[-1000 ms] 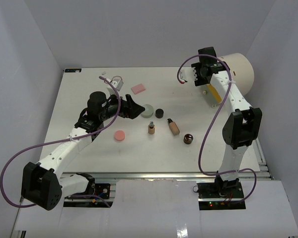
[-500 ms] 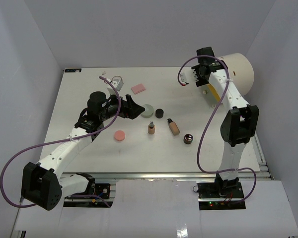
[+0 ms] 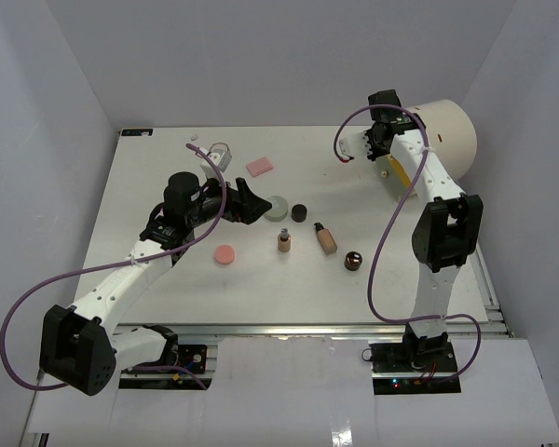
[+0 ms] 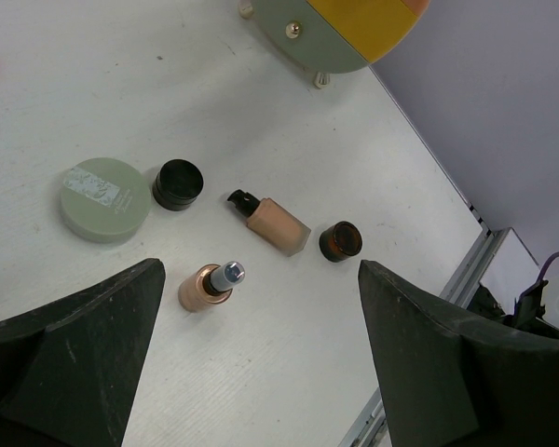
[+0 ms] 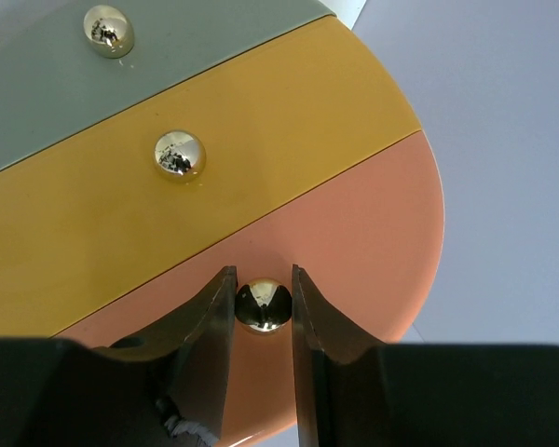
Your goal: Organize the makeup
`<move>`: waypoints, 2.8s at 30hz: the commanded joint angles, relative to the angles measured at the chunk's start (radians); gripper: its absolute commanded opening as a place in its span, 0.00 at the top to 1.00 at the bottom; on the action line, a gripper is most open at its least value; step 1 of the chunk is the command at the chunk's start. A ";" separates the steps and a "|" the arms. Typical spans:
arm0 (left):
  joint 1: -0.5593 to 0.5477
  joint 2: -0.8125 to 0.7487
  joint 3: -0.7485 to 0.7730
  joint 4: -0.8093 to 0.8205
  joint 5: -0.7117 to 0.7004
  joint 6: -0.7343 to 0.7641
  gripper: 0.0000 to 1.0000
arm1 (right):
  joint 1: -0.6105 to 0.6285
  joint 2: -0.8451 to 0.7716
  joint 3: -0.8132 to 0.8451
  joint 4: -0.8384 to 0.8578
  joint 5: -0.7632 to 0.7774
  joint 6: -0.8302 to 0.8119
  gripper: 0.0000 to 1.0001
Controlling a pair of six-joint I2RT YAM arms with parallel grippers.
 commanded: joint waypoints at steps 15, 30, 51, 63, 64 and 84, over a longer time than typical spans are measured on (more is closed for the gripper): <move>0.005 -0.044 0.000 -0.003 -0.002 0.023 0.04 | 0.228 -0.071 0.025 -0.085 -0.111 0.231 0.84; 0.005 -0.066 0.004 -0.010 -0.002 0.033 0.04 | 0.163 -0.033 0.070 -0.081 -0.074 0.253 0.82; 0.005 -0.065 0.001 -0.008 -0.003 0.031 0.04 | 0.070 -0.039 0.028 -0.016 -0.105 0.247 0.54; 0.005 -0.061 -0.001 -0.007 0.000 0.030 0.04 | 0.071 -0.136 0.005 -0.021 -0.272 0.315 0.26; 0.005 -0.061 -0.001 -0.007 -0.001 0.030 0.04 | 0.071 -0.141 0.003 -0.021 -0.278 0.319 0.26; 0.005 -0.077 -0.007 -0.020 -0.031 0.045 0.04 | 0.131 -0.348 -0.369 0.028 -0.876 1.192 0.04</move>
